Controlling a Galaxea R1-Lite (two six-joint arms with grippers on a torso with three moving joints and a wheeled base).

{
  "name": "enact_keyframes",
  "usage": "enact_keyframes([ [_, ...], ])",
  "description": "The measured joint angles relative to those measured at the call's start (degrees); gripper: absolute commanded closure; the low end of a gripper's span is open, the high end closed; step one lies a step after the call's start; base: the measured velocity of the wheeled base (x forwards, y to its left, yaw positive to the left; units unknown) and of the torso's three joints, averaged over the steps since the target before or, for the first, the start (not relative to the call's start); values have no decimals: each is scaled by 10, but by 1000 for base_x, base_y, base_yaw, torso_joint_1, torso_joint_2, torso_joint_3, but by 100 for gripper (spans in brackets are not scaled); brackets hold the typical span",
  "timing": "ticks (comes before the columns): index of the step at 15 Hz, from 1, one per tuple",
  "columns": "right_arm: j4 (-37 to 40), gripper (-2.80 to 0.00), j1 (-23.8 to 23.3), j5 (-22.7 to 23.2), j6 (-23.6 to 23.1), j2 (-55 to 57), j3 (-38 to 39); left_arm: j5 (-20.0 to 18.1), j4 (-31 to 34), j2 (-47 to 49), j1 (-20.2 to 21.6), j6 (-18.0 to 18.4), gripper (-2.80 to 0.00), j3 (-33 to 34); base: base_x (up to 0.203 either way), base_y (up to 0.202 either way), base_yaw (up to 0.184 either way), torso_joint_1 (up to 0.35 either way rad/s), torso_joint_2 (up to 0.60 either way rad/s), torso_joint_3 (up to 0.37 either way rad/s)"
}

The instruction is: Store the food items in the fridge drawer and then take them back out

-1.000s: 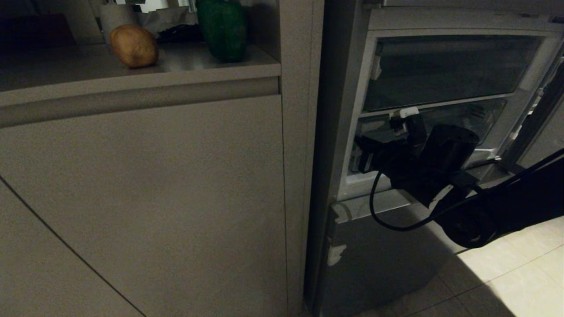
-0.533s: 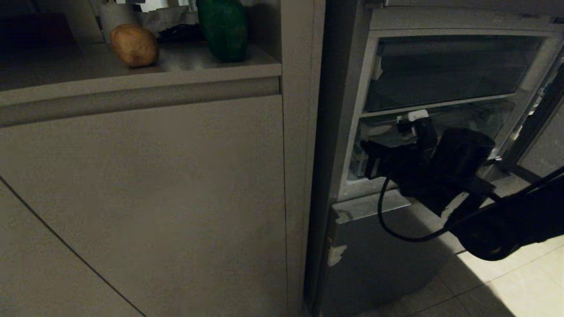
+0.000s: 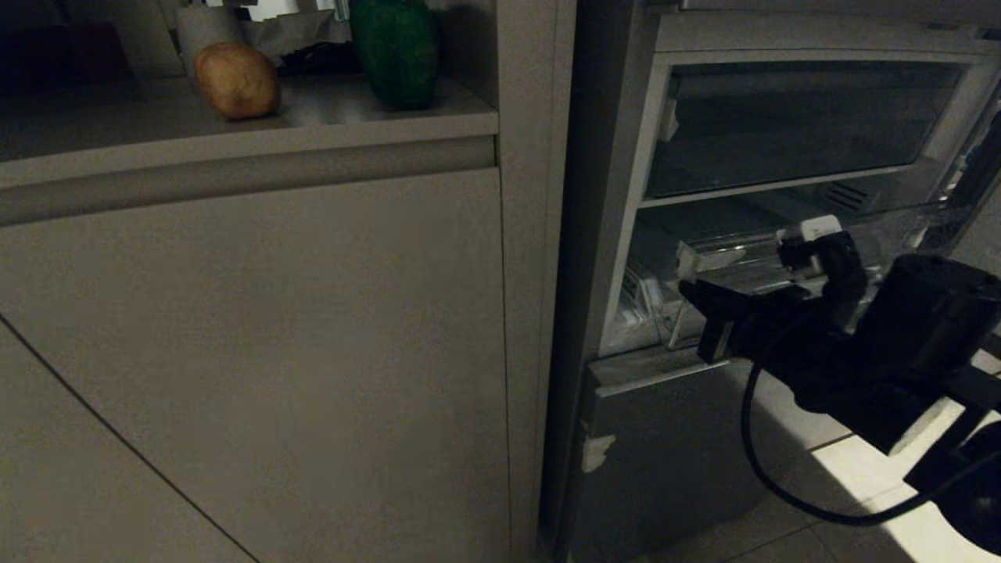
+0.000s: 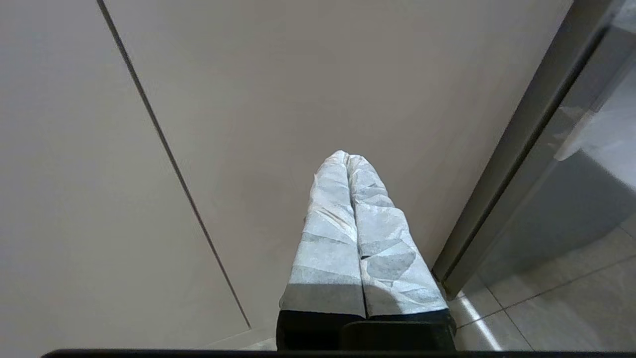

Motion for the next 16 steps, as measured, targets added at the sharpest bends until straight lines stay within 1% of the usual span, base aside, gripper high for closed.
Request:
enact_keyframes([
  [1, 0, -280, 7, -7, 0, -16, 16, 0, 0, 0, 0, 0, 0, 0, 0, 0, 0, 0, 0, 0],
  [4, -3, -280, 22, -26, 0, -63, 53, 0, 0, 0, 0, 0, 0, 0, 0, 0, 0, 0, 0, 0],
  [6, -16, -280, 25, -29, -1, -85, 74, 0, 0, 0, 0, 0, 0, 0, 0, 0, 0, 0, 0, 0],
  [9, -8, -280, 27, -32, -1, -109, 105, 0, 0, 0, 0, 0, 0, 0, 0, 0, 0, 0, 0, 0],
  [11, 7, -280, 30, -34, 0, -132, 125, 0, 0, 0, 0, 0, 0, 0, 0, 0, 0, 0, 0, 0],
  [15, 70, -280, 36, -36, 3, -204, 159, 0, 0, 0, 0, 0, 0, 0, 0, 0, 0, 0, 0, 0],
  [16, 94, 0, 36, -38, 3, -227, 160, 0, 0, 0, 0, 0, 0, 0, 0, 0, 0, 0, 0, 0],
])
